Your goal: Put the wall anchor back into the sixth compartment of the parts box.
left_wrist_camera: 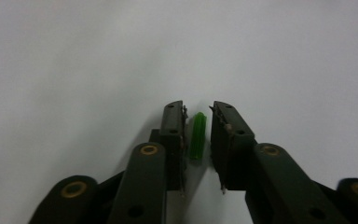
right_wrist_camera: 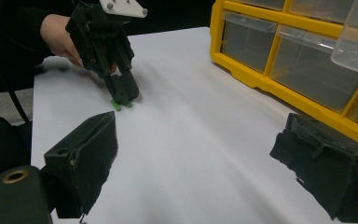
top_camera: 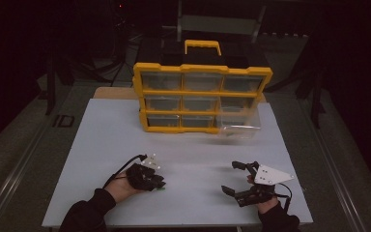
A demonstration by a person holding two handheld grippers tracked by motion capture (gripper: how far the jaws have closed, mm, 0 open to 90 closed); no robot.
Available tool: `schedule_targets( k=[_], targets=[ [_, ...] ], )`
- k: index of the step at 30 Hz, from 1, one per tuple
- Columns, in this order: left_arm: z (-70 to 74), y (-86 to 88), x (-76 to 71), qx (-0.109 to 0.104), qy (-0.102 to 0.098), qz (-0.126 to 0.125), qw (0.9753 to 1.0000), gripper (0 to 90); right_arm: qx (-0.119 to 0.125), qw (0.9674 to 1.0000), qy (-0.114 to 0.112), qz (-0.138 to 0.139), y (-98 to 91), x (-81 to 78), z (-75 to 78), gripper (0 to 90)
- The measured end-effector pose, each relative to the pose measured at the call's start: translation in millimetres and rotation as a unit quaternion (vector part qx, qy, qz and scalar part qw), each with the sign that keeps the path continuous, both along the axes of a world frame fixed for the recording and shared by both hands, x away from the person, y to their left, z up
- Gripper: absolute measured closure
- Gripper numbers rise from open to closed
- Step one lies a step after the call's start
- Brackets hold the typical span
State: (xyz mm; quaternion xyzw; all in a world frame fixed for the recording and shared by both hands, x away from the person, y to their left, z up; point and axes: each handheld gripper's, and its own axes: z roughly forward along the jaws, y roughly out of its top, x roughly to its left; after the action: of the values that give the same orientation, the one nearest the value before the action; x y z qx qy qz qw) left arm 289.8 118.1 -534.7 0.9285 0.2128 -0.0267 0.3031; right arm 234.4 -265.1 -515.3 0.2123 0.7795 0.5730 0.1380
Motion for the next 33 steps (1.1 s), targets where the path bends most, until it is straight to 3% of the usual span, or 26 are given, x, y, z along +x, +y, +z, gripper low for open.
schedule_targets(
  k=[17, 33],
  targets=[
    [0.1, -1.9, 3.4, -0.002, 0.017, 0.0, 0.9998, 75.0, -0.002, 1.0, 0.0, -0.001, 0.4, 0.2, -0.4, 10.8],
    [1.9, -6.0, 5.6, 0.017, 0.021, 0.005, 0.9996, 78.0, -0.005, 1.0, 0.001, 0.0, 1.1, 0.2, -0.4, 10.7]
  ],
)
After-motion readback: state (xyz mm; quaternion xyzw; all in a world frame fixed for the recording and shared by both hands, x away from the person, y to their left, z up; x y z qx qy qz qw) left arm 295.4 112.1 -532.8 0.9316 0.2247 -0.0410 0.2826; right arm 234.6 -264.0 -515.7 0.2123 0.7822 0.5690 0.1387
